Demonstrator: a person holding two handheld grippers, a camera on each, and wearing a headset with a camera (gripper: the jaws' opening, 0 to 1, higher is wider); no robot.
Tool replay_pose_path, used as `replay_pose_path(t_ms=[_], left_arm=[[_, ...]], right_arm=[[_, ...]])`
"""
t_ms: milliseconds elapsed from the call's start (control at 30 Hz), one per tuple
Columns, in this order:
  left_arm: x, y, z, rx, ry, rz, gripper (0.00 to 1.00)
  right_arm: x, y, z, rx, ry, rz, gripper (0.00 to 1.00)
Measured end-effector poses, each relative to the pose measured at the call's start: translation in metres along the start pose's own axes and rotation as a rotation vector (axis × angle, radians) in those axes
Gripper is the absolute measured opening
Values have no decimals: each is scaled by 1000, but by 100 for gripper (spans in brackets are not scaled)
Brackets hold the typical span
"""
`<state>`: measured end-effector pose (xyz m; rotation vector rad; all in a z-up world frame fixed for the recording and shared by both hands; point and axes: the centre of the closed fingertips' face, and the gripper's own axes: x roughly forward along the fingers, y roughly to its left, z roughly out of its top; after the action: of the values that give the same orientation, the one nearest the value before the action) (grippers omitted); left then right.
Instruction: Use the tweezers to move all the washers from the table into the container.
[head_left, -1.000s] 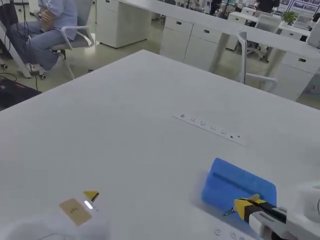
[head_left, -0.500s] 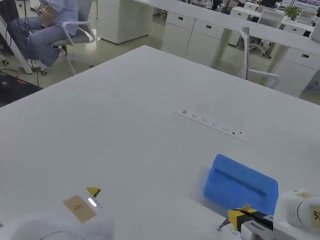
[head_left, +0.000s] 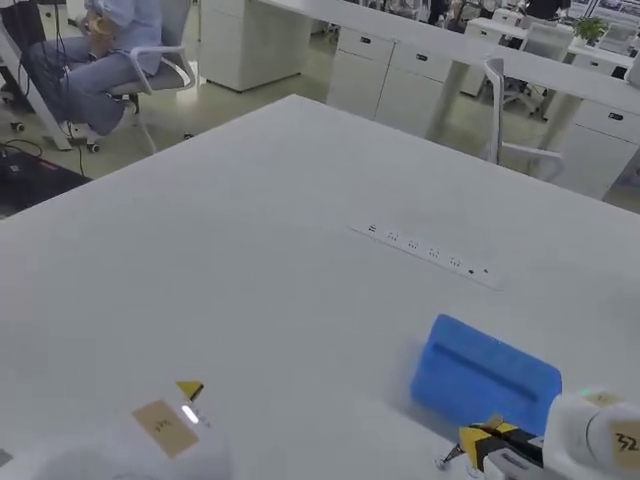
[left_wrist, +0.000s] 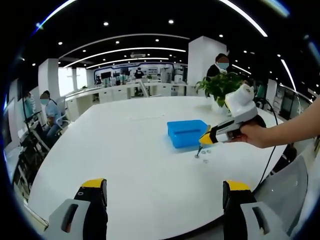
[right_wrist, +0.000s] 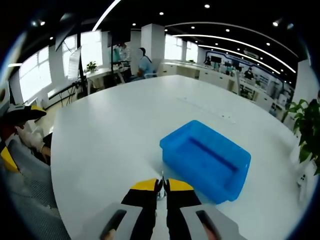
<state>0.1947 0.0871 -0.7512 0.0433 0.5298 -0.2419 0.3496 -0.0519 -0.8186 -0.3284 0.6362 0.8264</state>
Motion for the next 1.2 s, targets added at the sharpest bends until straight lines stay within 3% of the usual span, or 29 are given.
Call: replay_pose_path(t_ms=[233, 433, 700, 900, 1033, 1067, 1133, 1200], left_arm=[[-2, 3, -1, 3, 1, 9, 99], [-4, 6, 3, -5, -13, 20, 99], [-6, 6, 0, 14, -5, 22, 99], [-8, 8, -3, -3, 0, 32, 99], [-8, 9, -2, -7, -3, 34, 99], [-8, 9, -2, -7, -2, 34, 99], [-7, 8, -2, -4, 5, 29, 96], [-6, 6, -3, 6, 10, 24, 95]], right_arm=[[3, -2, 1, -36, 27, 3, 1], [3, -3, 2, 17, 58, 10, 0], [-10, 2, 16, 20, 26, 26, 0], [-23, -10, 51, 25, -54, 14, 0], [-29, -28, 84, 47, -147, -43, 0], [-29, -32, 87, 51, -154, -55, 0], [-24, -45, 91, -15, -146, -121, 1], [-15, -50, 87, -38, -121, -136, 1]])
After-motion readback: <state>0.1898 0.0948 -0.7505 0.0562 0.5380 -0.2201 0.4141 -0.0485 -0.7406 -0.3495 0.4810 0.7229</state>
